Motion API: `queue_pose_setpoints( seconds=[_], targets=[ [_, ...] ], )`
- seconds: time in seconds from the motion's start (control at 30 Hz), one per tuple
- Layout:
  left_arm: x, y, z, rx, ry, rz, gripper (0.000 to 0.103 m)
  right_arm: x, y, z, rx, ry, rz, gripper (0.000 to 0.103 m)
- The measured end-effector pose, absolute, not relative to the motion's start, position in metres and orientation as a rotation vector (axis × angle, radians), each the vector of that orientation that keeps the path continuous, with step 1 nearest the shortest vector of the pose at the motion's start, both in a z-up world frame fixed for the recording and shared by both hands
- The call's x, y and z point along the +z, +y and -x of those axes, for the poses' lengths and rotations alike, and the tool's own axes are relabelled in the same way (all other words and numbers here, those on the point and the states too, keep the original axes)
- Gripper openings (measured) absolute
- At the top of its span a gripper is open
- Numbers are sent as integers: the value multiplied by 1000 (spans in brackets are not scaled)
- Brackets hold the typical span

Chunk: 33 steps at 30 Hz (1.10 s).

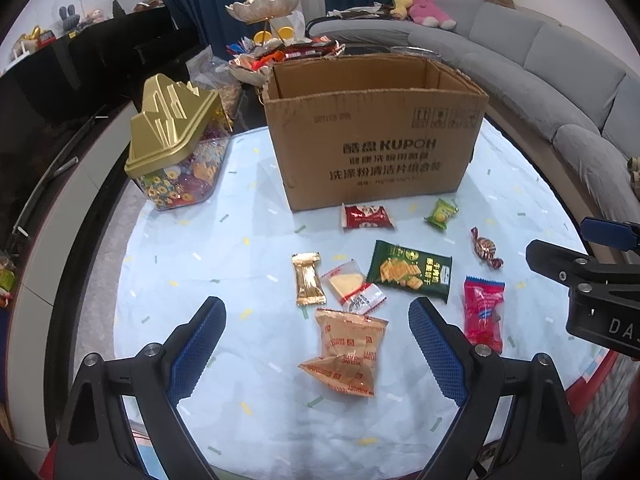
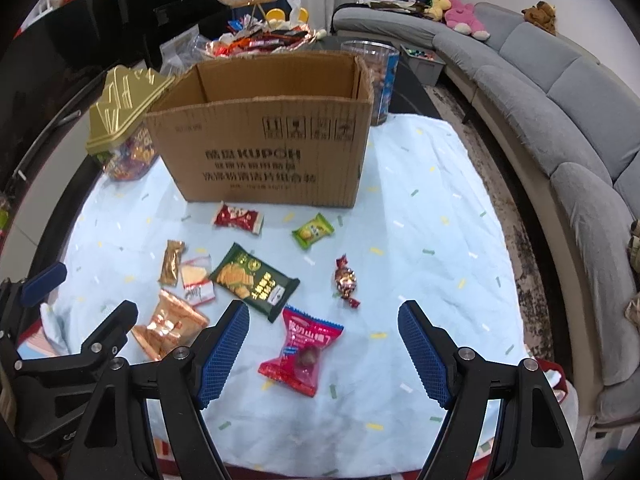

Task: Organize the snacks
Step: 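Grasp the orange biscuit packet with the left tool while the right tool grasps the red hawthorn packet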

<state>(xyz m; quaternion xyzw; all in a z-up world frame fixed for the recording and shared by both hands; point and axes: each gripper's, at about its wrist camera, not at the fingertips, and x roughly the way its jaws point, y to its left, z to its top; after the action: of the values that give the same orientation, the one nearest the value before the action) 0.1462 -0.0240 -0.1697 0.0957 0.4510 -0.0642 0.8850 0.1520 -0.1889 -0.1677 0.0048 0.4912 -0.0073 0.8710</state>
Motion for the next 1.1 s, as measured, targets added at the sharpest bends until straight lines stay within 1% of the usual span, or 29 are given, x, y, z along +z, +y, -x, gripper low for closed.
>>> queue_pose_setpoints(
  seconds=[0.53, 1.1],
  targets=[
    [-200, -31, -148, -183, 1011, -215, 94, -202, -190, -159, -14, 1125, -17, 78],
    [-244, -30, -162, -181, 1127, -222, 92, -250, -186, -175, -8, 1250, -11, 78]
  ],
)
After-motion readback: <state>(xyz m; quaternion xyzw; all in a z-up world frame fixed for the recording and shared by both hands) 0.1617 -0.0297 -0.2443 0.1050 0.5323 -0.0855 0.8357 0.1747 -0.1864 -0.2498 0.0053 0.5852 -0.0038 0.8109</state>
